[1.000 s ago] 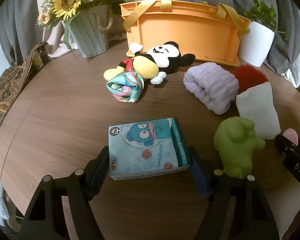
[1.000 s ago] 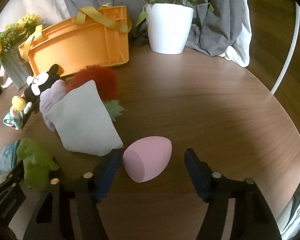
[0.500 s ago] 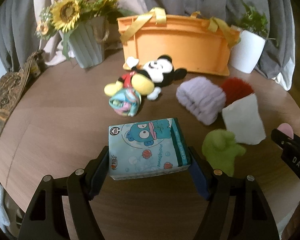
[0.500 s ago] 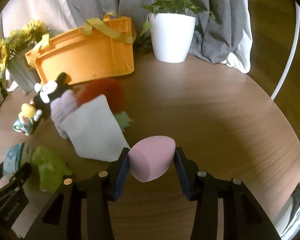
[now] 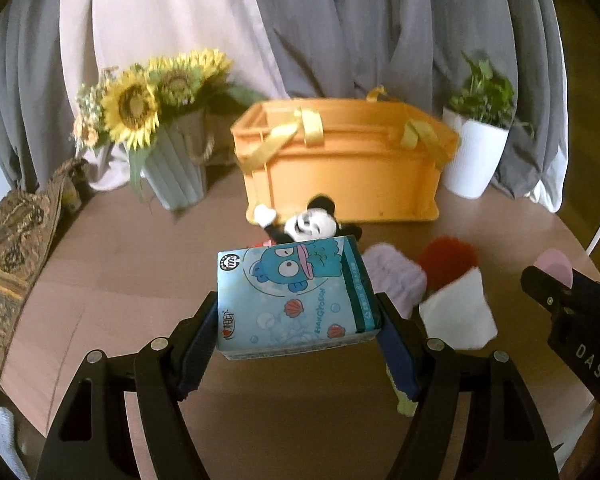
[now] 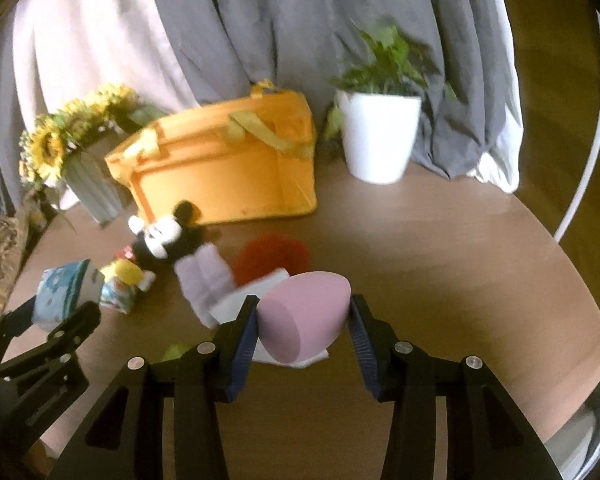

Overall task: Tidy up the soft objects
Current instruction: 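Lift the tissue pack with the left tool while the right tool carries the pink sponge to the orange crate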

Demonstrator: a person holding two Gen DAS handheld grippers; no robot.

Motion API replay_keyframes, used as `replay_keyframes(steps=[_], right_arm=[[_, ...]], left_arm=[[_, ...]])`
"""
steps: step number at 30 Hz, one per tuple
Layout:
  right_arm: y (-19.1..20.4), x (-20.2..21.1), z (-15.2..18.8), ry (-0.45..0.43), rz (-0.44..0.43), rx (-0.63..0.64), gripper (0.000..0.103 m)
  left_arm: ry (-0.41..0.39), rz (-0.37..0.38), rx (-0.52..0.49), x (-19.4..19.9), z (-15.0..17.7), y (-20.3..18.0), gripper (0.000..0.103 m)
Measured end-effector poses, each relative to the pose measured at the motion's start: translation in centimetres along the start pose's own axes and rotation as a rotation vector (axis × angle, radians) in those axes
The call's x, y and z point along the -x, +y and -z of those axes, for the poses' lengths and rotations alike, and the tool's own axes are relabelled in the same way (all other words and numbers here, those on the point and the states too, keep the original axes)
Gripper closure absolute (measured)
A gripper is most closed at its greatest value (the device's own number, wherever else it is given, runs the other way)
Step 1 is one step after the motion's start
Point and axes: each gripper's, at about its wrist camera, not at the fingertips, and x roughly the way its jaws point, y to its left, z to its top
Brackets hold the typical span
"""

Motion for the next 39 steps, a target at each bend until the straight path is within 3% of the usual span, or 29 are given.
replay_keyframes(steps=[12, 25, 39], right_arm=[[2.7, 2.0, -4.2, -0.127, -0.047, 0.014, 0.057], [5.3, 1.3, -8.7, -0.228, -0.095, 0.027, 0.057], [5.3, -1.1, -13.8, -0.292, -0.094, -0.002, 0.057]], left_arm=[[-0.092, 0.036, 0.030, 1.0, -4.6, 2.1, 0.030], [-0.202, 0.047, 0.017, 0.8, -9.9, 3.7, 0.030], [-0.236, 0.076, -0.008, -2.4, -14.8, 3.1, 0.030]])
